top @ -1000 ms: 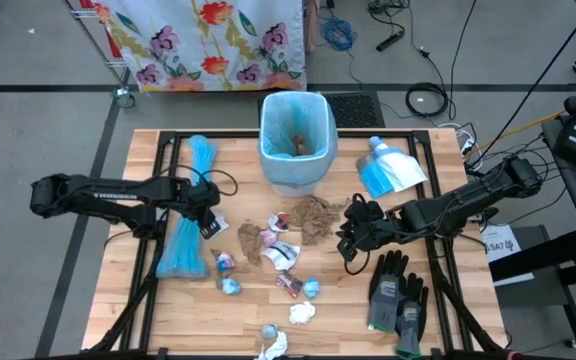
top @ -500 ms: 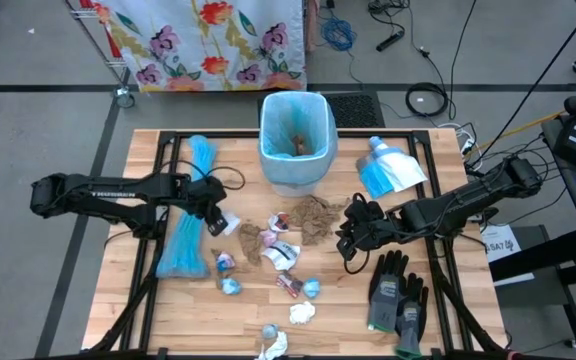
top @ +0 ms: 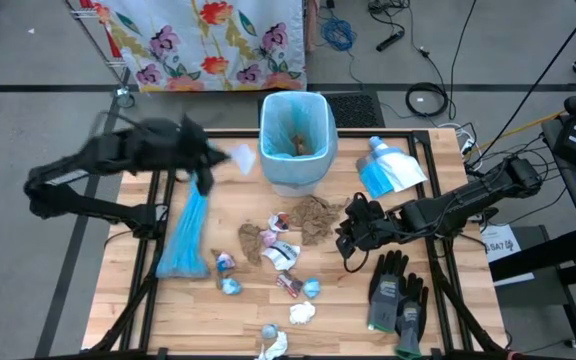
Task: Place trash/remove bag and relplace
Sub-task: Put the white paper into the blue trash bag inside the white trash bin, then put the pink plastic into the blue trash bag inside the white trash bin
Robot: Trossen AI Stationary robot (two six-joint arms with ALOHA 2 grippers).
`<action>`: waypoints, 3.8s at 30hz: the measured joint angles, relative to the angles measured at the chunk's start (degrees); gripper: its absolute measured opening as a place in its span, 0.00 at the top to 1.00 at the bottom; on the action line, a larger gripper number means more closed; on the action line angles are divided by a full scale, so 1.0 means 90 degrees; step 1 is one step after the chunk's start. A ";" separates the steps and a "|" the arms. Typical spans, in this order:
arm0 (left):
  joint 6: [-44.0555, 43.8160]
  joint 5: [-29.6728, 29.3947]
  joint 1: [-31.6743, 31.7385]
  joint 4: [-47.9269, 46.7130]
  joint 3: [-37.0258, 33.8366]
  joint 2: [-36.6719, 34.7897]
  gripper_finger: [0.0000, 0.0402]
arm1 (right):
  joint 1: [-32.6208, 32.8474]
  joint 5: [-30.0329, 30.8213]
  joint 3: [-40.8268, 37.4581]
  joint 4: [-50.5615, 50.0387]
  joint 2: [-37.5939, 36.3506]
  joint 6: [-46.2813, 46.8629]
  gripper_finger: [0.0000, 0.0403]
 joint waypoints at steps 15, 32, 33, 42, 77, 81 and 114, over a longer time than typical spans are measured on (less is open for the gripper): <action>0.1421 0.0203 0.1414 0.1357 0.1838 0.2675 0.96 | -0.0156 0.0109 0.0000 0.0295 0.0000 0.0143 0.75; 0.1382 0.0770 0.1364 0.0162 0.2369 0.2968 0.67 | -0.0139 0.0090 0.0000 0.0299 -0.0002 0.0378 0.75; 0.1283 0.0728 0.1278 -0.0020 0.2370 0.2830 0.67 | -0.0139 0.0090 0.0000 0.0296 -0.0002 0.0300 0.75; 0.0135 -0.0014 0.0048 -0.1588 0.2107 0.1993 0.67 | -0.0139 0.0095 0.0000 0.0296 0.0017 -0.0334 0.75; -0.5868 0.0887 -0.3632 -0.0151 -0.3074 0.2771 0.67 | 0.0224 -0.0636 0.0000 0.0280 0.0070 -0.1238 0.75; -0.5920 0.0896 -0.3632 0.0001 -0.3210 0.3318 0.67 | 0.0248 -0.0636 0.0000 0.0279 0.0070 -0.1238 0.75; -0.4980 -0.1328 -0.2950 -0.2384 -0.0242 0.1976 1.00 | 0.0222 -0.0613 0.0000 0.0090 0.0070 -0.1343 0.75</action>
